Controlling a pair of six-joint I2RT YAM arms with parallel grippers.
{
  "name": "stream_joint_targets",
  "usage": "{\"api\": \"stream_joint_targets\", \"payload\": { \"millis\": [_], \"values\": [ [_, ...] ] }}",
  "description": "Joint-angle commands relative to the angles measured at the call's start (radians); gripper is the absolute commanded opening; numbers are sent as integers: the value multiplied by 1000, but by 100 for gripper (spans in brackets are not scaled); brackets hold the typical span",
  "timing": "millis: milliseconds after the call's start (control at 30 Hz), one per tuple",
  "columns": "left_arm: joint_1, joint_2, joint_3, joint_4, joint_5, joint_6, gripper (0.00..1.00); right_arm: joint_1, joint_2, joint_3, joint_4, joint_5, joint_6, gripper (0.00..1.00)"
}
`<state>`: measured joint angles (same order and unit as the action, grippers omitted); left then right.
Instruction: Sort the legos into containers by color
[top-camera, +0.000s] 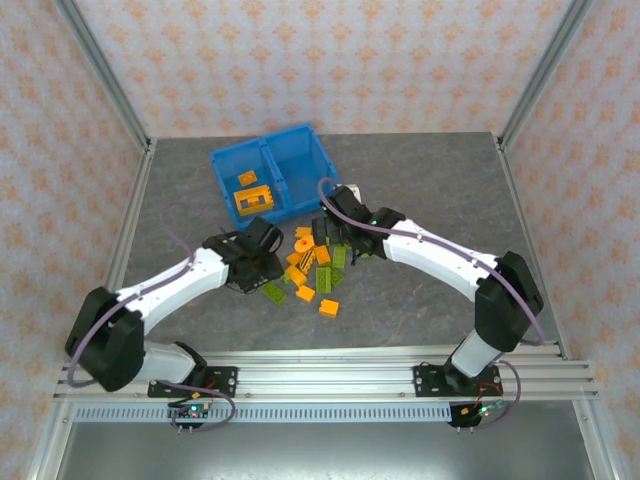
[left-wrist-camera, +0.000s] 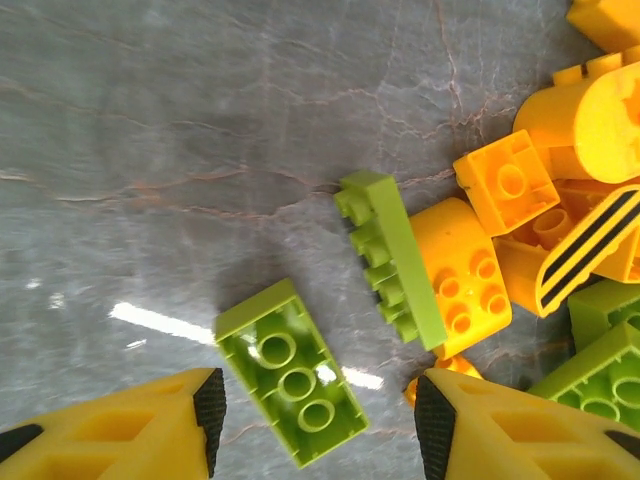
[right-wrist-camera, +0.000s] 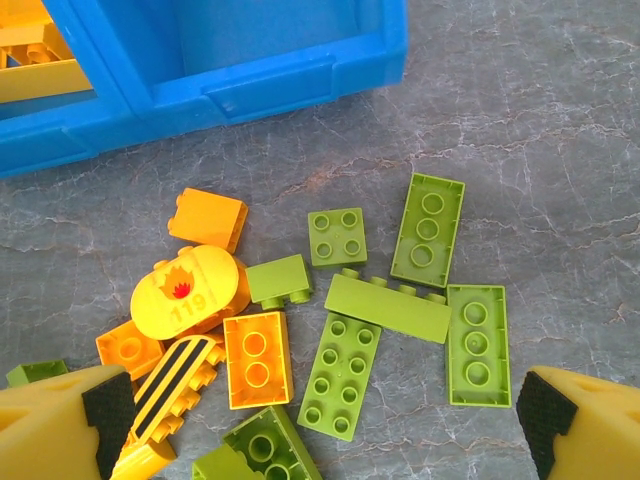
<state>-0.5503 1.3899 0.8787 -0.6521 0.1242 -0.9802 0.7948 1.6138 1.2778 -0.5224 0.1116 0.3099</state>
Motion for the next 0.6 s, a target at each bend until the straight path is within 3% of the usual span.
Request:
{"api": "stream_joint_targets", "payload": {
  "millis": [0, 200, 567],
  "values": [
    [-3, 69, 31, 129, 59, -43, 54, -6, -17, 15, -19, 20, -3, 99],
    [0, 154, 44, 187, 32, -55, 51, -6, -67, -26, -18, 42, 16, 99],
    [4, 173, 26, 151, -21, -57, 21, -6, -67, -10, -31, 42, 12, 99]
  ]
}}
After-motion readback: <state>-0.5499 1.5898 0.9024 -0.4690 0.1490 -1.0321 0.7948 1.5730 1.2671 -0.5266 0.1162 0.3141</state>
